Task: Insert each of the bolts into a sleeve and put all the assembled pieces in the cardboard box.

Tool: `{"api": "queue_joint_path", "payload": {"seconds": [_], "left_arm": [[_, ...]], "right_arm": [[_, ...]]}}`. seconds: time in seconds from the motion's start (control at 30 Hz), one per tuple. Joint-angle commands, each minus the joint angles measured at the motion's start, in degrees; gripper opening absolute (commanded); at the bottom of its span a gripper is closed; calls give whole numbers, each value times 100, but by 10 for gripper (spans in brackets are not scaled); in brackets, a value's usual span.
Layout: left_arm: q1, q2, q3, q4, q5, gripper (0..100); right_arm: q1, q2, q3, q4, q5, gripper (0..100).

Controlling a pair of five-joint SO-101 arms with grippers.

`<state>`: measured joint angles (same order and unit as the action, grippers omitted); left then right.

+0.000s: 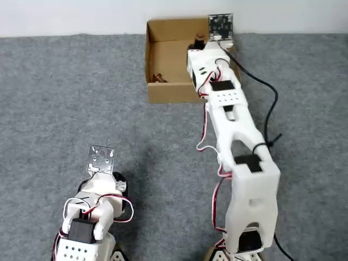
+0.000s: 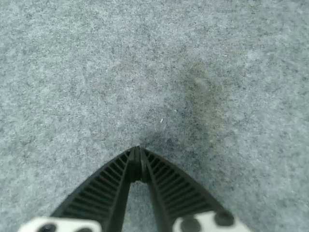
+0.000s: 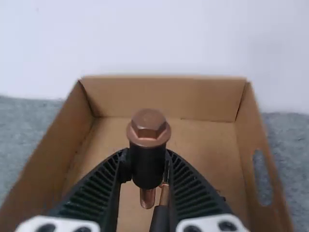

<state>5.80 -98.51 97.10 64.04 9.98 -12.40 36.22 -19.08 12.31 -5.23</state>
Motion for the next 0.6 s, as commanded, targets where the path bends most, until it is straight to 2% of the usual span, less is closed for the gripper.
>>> {"api": "queue_joint_path", "payload": {"seconds": [0.0, 0.07, 0.2, 0.4, 0.57], "left_arm": [[-9, -53, -31, 18, -53, 6], [-9, -53, -31, 18, -53, 6], [-9, -53, -31, 18, -53, 6], [-9, -53, -40, 18, -53, 6], [-9, -53, -40, 18, -53, 6]], "right_arm": [[-215, 259, -818, 13, 79, 8], [-347, 426, -853, 365, 97, 8], [-558, 681, -853, 1015, 730, 24], [-734, 822, -853, 1481, 862, 184], [-796, 787, -853, 1508, 862, 142]]}}
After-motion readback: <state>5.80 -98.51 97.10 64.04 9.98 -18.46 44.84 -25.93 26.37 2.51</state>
